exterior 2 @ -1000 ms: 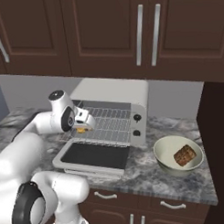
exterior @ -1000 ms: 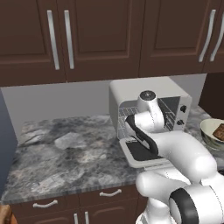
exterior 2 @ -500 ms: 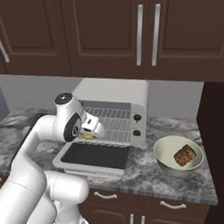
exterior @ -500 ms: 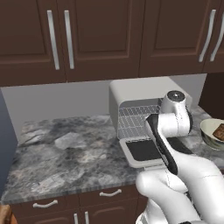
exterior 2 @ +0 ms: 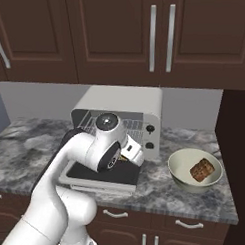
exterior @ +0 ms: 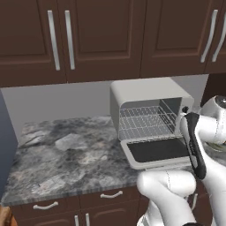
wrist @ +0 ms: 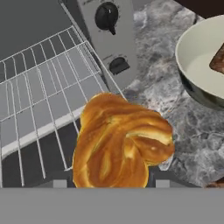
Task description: Pick up the heated bread from the toaster oven and place it in the bowl. Then move the bread bowl to the dining counter.
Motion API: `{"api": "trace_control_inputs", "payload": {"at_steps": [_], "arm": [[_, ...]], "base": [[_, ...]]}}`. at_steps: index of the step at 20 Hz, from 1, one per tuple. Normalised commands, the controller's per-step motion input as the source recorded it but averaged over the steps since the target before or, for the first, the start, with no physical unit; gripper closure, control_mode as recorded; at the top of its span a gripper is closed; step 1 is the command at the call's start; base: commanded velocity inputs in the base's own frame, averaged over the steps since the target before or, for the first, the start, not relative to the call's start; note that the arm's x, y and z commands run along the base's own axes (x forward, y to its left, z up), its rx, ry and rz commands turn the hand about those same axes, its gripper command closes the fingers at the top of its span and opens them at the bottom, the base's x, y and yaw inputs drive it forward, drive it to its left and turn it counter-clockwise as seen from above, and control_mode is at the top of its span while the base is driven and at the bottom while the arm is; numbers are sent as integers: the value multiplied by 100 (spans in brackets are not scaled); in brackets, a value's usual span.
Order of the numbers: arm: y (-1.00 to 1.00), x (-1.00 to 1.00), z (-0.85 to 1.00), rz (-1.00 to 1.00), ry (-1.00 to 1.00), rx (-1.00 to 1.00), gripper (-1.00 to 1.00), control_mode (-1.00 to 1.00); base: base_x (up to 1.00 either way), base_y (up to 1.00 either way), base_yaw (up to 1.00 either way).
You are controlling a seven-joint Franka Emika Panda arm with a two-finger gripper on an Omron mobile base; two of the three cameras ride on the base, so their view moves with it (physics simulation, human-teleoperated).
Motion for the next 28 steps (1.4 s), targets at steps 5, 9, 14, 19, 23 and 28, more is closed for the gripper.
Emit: {"api": "trace_control_inputs", "payload": {"at_steps": [5,9,14,19,23,28], "arm": [[-100,21,2,-18,13,9,100,-100],[-76,8,0,-20,18,-1,100,-100],[-14,0,-3,-3,-6,-6,100,-100],[-79,20,-8,-11,-1,0,100,-100],[-84,43,-35,-7,0,0,100,-100],[-56,35,-34,0,-2,-1,-100,-100]], "base": [[0,0,0],[0,0,0],[0,0,0],[0,0,0],[0,0,0],[0,0,0]]}}
